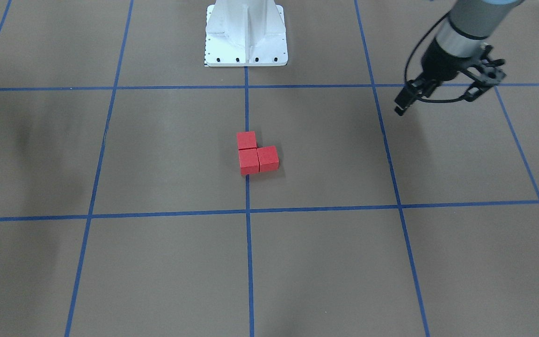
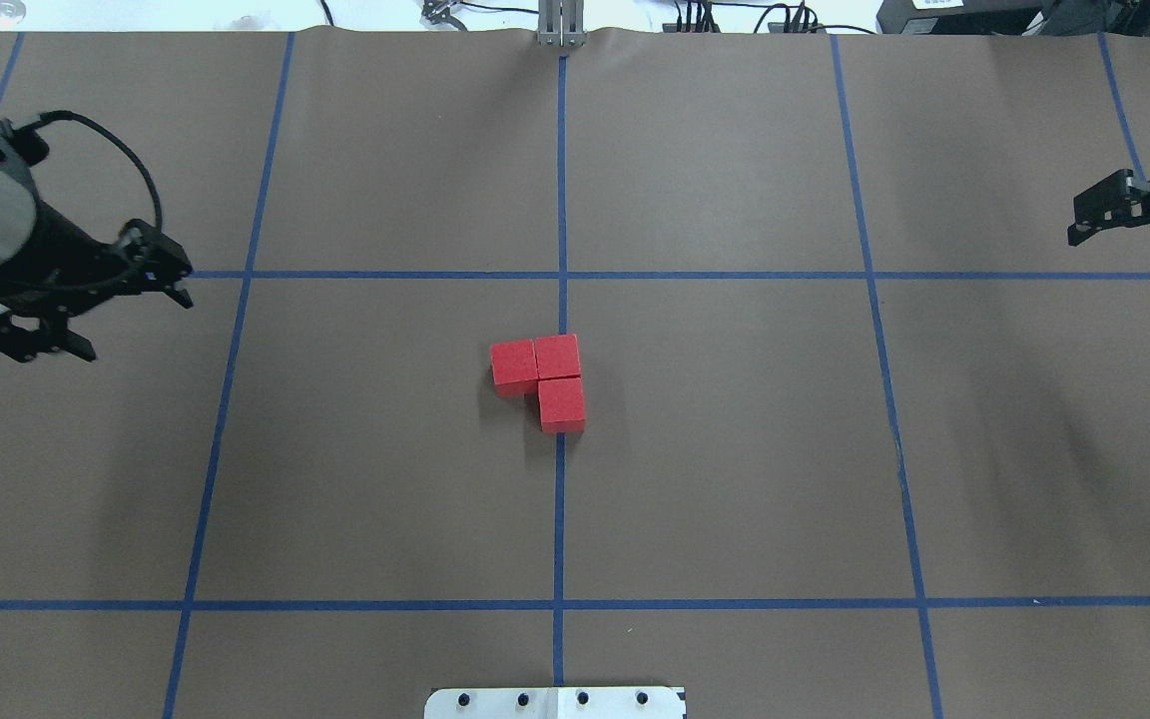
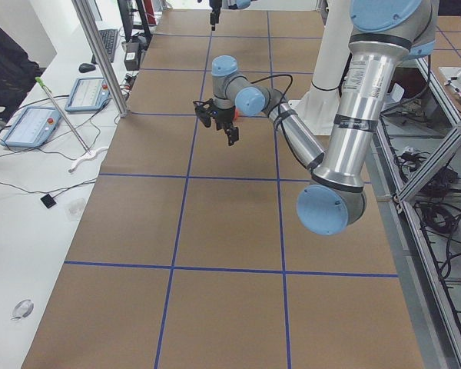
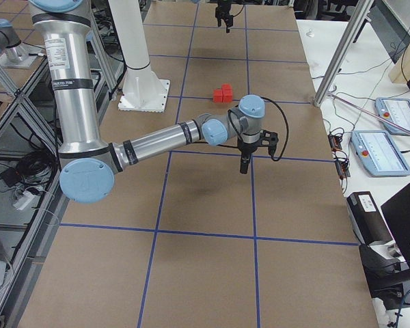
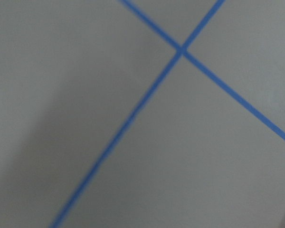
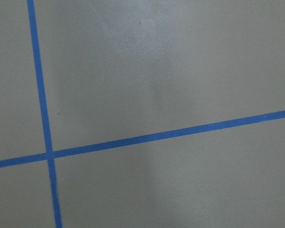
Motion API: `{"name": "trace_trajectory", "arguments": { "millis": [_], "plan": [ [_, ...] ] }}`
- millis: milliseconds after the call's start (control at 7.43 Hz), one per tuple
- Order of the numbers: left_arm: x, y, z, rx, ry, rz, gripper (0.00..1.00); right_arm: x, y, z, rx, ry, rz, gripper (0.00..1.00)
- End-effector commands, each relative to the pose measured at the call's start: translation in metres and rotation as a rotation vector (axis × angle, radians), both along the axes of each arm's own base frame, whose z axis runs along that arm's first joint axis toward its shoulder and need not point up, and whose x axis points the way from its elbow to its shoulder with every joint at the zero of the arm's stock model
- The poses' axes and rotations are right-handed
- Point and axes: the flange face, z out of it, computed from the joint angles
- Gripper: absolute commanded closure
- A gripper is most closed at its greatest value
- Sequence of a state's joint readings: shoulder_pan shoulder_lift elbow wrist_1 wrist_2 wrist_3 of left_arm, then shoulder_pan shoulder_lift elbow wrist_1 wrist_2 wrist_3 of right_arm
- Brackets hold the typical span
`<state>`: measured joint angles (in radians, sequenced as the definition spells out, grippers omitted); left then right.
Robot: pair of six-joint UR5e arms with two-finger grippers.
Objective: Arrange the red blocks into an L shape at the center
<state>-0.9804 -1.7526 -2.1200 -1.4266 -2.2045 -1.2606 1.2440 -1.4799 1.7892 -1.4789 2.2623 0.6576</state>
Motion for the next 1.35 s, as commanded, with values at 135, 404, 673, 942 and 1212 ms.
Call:
{"name": "trace_trajectory", "arguments": {
  "millis": [135,404,673,942,1212],
  "plan": [
    [-0.150,-0.055,0.115,0.313,-0.074,0.269,0.00,0.079,0.013,0.031,0.024,-0.013,0.019,0.00],
    [-0.223,-0.066,0.183,0.455,-0.121,0.423,0.00,0.113,0.027,0.054,0.069,0.010,-0.020,0.00],
    [-0.304,-0.056,0.255,0.484,-0.134,0.442,0.00,0.150,0.052,0.079,0.056,0.032,-0.049,0.00],
    [-0.305,-0.053,0.257,0.336,-0.119,0.300,0.00,0.150,0.066,0.088,0.048,0.021,-0.055,0.00],
    [-0.298,-0.024,0.285,0.345,-0.048,0.286,0.00,0.147,0.078,0.087,0.040,-0.024,-0.061,0.00]
  ]
}}
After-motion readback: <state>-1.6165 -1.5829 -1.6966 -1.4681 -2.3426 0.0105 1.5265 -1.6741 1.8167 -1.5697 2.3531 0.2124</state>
